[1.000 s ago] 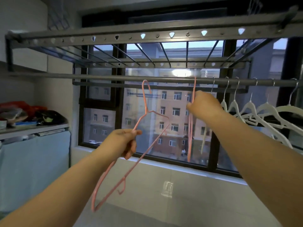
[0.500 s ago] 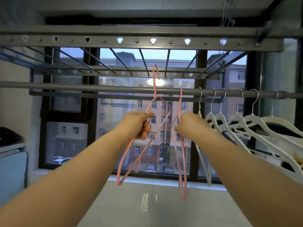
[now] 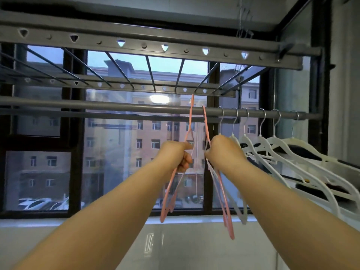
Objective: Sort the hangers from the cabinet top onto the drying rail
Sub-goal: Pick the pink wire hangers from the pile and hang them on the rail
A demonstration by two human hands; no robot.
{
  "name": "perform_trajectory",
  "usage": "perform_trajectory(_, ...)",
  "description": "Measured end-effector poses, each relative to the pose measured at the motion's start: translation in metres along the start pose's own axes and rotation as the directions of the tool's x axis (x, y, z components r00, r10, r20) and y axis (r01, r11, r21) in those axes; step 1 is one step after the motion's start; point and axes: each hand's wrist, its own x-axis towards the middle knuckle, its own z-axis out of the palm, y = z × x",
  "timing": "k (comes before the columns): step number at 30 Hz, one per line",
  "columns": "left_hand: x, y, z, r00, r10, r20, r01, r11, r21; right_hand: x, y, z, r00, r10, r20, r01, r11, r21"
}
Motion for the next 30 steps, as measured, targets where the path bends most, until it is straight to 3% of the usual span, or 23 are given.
perform_trajectory(7, -0.007, -0.015, 0.013, 0.997, -0.079, 0.005, 0.079, 0.995, -0.055, -0.003, 0.005, 0.003, 0.999, -0.015, -0.042, 0.016, 0.999, 0.042)
perform_trajectory(12, -0.008, -0.019, 0.016, 0.996, -0.083, 0.027, 0.085, 0.992, -0.094, 0.003, 0.004, 0.006, 0.999, 0.033, 0.016, -0.034, 0.999, 0.022)
perform_trajectory(18, -0.011, -0.02, 0.013, 0.995, -0.099, 0.016, 0.099, 0.995, 0.005, 0.002, 0.009, 0.002, 0.998, -0.02, -0.055, 0.021, 1.0, 0.023)
perform_trajectory(22, -0.014, -0.027, -0.004, 0.997, -0.031, -0.069, 0.038, 0.994, 0.102, -0.005, 0.014, -0.006, 0.988, -0.038, -0.149, 0.041, 0.999, 0.012)
perform_trajectory(30, -0.047, -0.043, -0.032, 0.967, 0.211, -0.14, -0.201, 0.976, 0.083, -0.033, 0.024, -0.022, 0.949, -0.094, -0.301, 0.101, 0.995, 0.008)
